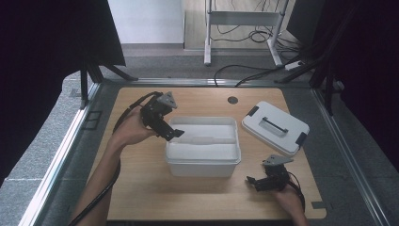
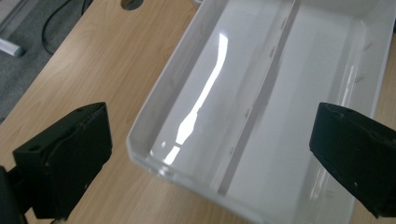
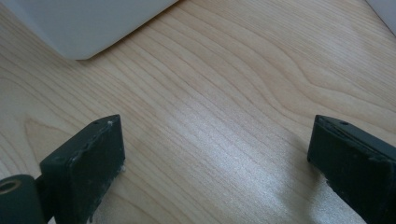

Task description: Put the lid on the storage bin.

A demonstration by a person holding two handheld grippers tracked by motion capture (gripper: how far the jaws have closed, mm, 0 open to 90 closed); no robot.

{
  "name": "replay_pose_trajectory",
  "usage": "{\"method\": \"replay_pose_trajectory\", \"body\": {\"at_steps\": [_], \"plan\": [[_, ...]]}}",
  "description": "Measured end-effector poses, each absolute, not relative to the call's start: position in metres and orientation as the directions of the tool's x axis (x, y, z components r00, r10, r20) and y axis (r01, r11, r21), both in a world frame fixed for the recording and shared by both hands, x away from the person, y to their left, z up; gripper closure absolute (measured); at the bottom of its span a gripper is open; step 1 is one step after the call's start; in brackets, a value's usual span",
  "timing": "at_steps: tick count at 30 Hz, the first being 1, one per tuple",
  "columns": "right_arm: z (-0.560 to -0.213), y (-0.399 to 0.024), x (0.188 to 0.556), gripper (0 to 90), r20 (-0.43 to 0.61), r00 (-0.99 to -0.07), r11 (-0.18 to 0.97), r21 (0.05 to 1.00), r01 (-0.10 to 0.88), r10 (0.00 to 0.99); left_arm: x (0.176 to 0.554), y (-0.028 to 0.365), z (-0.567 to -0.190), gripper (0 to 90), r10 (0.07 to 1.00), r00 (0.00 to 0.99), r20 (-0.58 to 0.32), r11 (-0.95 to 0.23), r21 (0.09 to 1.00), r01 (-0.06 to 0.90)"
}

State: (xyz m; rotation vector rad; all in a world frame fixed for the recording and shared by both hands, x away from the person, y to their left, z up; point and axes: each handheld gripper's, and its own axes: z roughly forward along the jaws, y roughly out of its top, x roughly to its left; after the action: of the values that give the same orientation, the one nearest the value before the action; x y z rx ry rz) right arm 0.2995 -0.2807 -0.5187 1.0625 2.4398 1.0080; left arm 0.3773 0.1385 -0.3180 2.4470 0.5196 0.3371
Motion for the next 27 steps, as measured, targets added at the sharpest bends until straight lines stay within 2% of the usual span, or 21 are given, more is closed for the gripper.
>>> {"method": "replay_pose_trajectory", "body": {"at_steps": [14, 27], "plan": [[-0.519, -0.277, 0.3, 0.0, 0.015, -0.681, 0.484, 0.692, 0.536, 0.733, 0.354, 0.205, -0.331, 0.0, 0.577, 0.809, 0.115, -0.655, 0.656, 0.374], [-0.509, -0.279, 0.305, 4.0, 0.032, -0.712, 0.51, 0.675, 0.533, 0.701, 0.341, 0.239, -0.382, 0.0, 0.666, 0.741, 0.083, -0.597, 0.655, 0.463]]}}
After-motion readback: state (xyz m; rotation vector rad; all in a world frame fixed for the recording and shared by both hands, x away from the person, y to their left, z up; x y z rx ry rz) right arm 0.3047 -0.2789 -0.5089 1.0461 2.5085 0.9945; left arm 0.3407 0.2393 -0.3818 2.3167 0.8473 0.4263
